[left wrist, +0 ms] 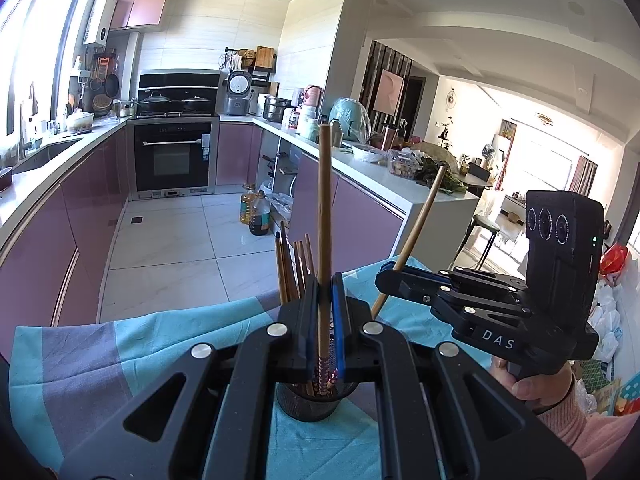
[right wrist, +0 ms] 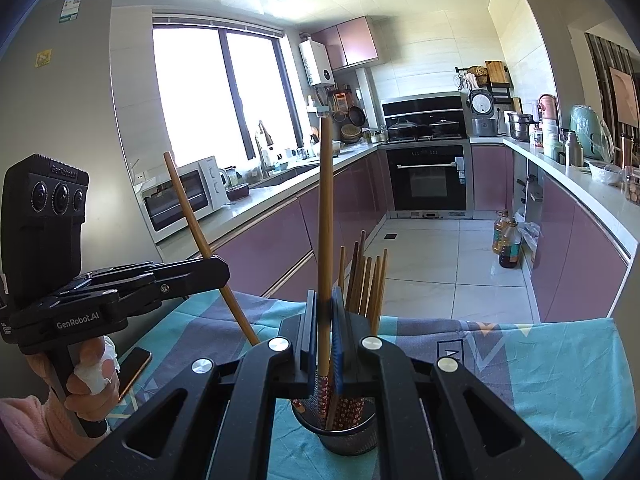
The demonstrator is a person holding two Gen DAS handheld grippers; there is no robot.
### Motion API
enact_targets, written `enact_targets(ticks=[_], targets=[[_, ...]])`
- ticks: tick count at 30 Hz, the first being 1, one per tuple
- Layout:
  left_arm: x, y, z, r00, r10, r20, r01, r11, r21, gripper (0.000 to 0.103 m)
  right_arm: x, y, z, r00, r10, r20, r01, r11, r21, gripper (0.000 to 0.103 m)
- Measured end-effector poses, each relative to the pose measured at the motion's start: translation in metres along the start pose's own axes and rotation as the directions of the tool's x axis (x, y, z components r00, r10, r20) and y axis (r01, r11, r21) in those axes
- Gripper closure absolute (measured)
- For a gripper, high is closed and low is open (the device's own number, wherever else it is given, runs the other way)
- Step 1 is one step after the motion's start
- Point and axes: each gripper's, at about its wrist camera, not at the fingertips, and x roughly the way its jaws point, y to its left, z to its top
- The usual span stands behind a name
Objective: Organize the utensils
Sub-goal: 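Lower both chopsticks into the mesh cup beside the others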
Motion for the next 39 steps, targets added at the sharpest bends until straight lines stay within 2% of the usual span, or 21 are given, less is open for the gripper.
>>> enact_targets(ticks=[12,39], targets=[[0.007,0.001,0.008,1.0,-0.001,-0.025,0.0,1.0,-0.001,0.096,0.01,-0.005,0.002,1.0,-0.015,-0.02,0.015,1.0,0.004,0.097],[0.031,-0.004,0.006,0.992,0.031,-0.124,-0.028,0.999,0.026,0.096,0.037,-0.006,-0.017,0.995,-0.023,-0.099,0.024,1.0,0.003,0.097]])
